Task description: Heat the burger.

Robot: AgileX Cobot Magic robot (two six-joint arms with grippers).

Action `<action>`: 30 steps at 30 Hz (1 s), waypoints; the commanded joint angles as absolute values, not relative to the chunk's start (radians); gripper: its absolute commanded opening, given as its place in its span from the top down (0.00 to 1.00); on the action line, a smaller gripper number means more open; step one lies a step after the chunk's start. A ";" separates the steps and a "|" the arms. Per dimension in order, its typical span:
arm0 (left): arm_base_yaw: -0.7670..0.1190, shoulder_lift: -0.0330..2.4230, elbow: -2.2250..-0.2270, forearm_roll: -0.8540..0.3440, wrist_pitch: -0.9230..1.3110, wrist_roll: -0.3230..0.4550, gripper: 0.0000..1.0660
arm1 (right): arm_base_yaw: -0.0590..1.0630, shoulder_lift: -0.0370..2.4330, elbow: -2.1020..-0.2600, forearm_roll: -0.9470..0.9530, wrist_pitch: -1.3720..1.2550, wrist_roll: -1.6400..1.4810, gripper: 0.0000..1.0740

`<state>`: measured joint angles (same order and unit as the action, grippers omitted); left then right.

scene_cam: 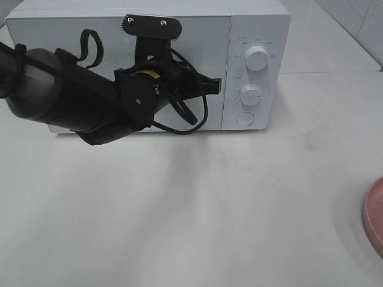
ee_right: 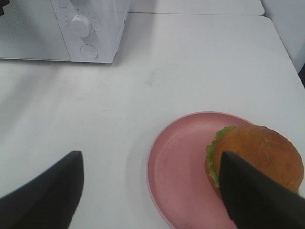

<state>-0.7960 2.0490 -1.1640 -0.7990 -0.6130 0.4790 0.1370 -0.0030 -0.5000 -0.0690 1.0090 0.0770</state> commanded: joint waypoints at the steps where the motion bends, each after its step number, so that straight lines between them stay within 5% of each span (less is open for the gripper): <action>1: -0.771 2.044 -1.187 -0.815 -0.685 0.485 1.00 | 0.129 -0.033 -0.497 -0.065 0.997 0.068 0.29; 20: -0.862 1.886 -1.006 -0.814 -0.414 0.513 0.94 | 0.129 -0.033 -0.497 -0.065 0.997 0.069 0.29; 22: -0.859 1.858 -0.980 -0.814 -0.192 0.557 0.56 | 0.129 -0.033 -0.497 -0.065 0.997 0.069 0.29; 23: -0.859 1.858 -0.980 -0.814 -0.192 0.557 0.56 | 0.129 -0.033 -0.497 -0.065 0.997 0.069 0.29; 25: -0.859 1.843 -0.973 -0.814 -0.052 0.574 0.21 | 0.129 -0.033 -0.497 -0.065 0.997 0.069 0.29; 30: -0.859 1.835 -0.973 -0.792 0.114 0.577 0.14 | 0.129 -0.033 -0.497 -0.065 0.997 0.069 0.29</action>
